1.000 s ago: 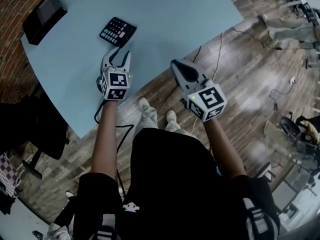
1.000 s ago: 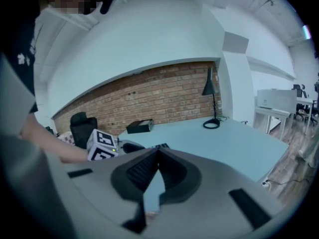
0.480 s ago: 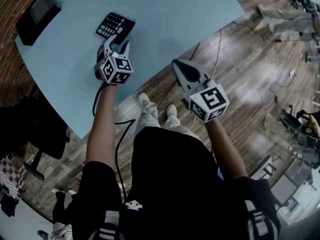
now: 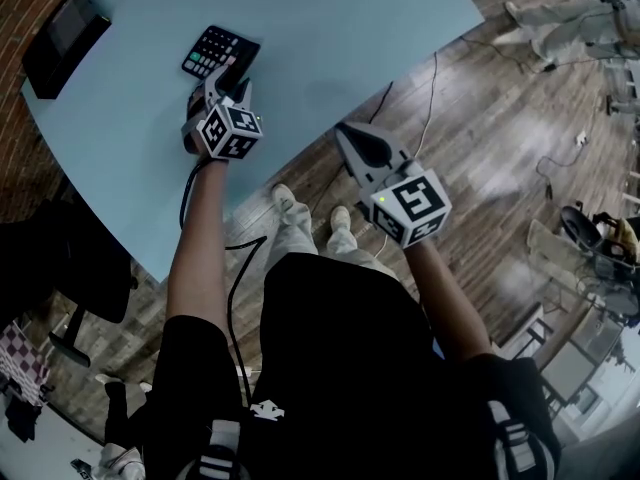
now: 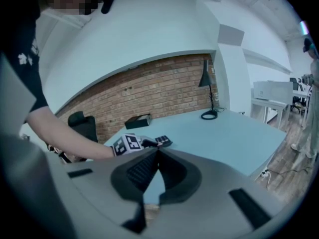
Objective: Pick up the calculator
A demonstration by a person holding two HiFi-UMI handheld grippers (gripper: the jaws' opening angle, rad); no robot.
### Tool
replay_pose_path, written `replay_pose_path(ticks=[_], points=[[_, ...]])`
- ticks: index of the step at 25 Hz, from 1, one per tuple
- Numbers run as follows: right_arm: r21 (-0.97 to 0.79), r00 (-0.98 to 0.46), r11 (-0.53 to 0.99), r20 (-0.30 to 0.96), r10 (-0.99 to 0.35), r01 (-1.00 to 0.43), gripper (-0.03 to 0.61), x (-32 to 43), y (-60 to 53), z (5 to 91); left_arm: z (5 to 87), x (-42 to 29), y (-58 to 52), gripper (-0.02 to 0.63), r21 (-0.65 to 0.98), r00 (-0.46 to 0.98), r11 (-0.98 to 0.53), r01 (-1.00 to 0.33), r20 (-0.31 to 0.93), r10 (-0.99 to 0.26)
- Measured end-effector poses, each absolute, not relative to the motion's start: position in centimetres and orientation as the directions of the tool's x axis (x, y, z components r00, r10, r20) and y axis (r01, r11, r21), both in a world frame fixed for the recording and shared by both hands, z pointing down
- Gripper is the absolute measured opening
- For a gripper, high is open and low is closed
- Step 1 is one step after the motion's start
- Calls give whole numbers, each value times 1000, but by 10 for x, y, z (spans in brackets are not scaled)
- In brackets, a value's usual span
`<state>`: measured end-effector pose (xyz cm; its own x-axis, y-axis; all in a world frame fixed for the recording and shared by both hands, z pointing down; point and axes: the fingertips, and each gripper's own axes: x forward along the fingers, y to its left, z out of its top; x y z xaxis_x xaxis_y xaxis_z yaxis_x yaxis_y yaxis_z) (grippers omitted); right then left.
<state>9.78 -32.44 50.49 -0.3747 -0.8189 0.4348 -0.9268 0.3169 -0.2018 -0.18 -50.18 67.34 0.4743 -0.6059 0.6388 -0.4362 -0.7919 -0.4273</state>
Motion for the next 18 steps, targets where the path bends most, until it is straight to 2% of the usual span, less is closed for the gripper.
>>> replay_pose_path(ticks=[3,18], points=[[-201,-372,314,439,-818,-928,5,97,-322,506,671,-5,-505,147,-429,478,-787,-445,629,-613],[-207,-383,323,451,-806,-923,5,93,-323,509,638,-11,-516,79,-458,499,-756,-468,569,-654]])
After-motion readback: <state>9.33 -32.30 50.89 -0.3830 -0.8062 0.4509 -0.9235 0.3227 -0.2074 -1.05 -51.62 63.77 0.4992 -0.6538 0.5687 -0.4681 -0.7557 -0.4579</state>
